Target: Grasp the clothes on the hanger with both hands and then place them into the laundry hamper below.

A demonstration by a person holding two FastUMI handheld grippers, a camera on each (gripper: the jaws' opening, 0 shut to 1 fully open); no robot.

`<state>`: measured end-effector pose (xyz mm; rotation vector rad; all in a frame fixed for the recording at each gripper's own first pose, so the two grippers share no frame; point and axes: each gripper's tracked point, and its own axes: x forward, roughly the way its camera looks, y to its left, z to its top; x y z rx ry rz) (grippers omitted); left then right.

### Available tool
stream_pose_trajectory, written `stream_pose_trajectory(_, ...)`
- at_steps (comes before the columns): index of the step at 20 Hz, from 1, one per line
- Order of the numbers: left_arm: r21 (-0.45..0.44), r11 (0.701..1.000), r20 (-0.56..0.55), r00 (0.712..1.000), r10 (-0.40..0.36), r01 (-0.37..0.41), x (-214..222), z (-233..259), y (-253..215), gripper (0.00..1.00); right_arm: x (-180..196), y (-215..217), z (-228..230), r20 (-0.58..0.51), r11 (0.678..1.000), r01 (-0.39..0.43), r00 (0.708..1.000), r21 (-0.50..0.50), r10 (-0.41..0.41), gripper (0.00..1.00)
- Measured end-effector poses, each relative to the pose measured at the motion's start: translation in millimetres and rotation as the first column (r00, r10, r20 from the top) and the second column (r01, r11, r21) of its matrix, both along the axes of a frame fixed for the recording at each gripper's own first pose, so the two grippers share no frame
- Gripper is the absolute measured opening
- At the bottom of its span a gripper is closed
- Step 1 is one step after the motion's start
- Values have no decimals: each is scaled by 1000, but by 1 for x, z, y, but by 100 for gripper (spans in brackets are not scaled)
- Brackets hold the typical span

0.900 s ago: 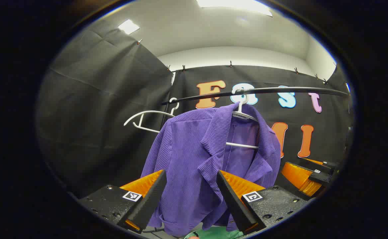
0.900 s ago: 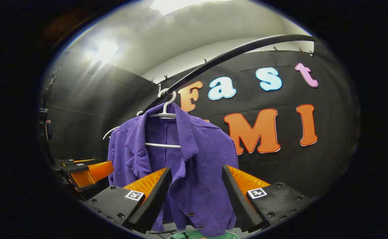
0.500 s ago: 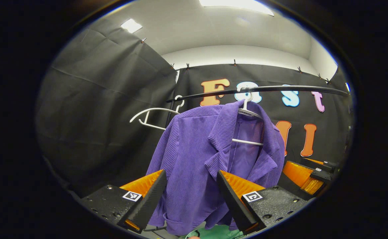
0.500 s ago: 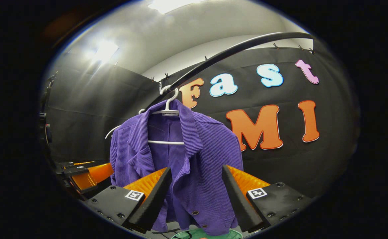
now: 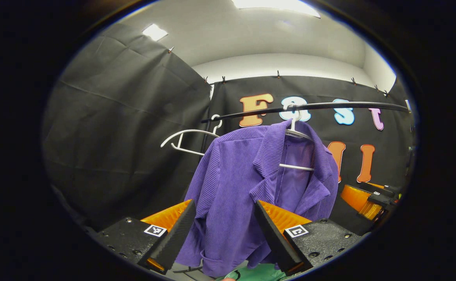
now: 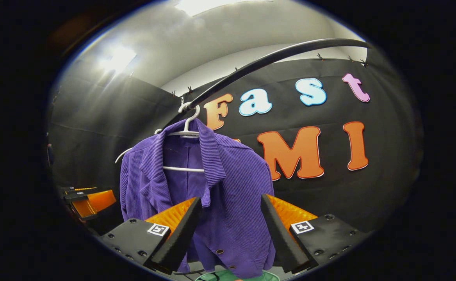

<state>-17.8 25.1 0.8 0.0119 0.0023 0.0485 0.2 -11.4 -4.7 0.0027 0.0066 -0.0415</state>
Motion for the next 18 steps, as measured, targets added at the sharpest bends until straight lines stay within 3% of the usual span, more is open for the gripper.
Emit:
stream_pose_trajectory(3,8,1000,-6,1000,-1,1,-2,-4,4,95,17,16,-11,-22,998,-55,998,-6,54,94)
stream_pose_trajectory(6,27,999,-27,999,24,-23,-8,-10,15,92,46,28,-30,-75,997,-67,995,22,69,98)
stream_pose_trajectory(10,30,998,-17,999,48,-48,-21,-5,24,95,88,39,-61,-121,998,-23,992,55,30,94)
stream_pose_trajectory(13,65,994,-13,996,86,-85,-28,-4,37,92,118,19,-83,-152,994,83,986,66,-72,98)
stream_pose_trajectory(15,65,993,-12,995,101,-100,-31,-3,40,95,130,-1,-89,-154,989,135,980,62,-124,98)
stream_pose_trajectory(18,68,992,-18,994,109,-108,-32,-5,43,95,127,-12,-83,-162,991,85,984,105,-67,98)
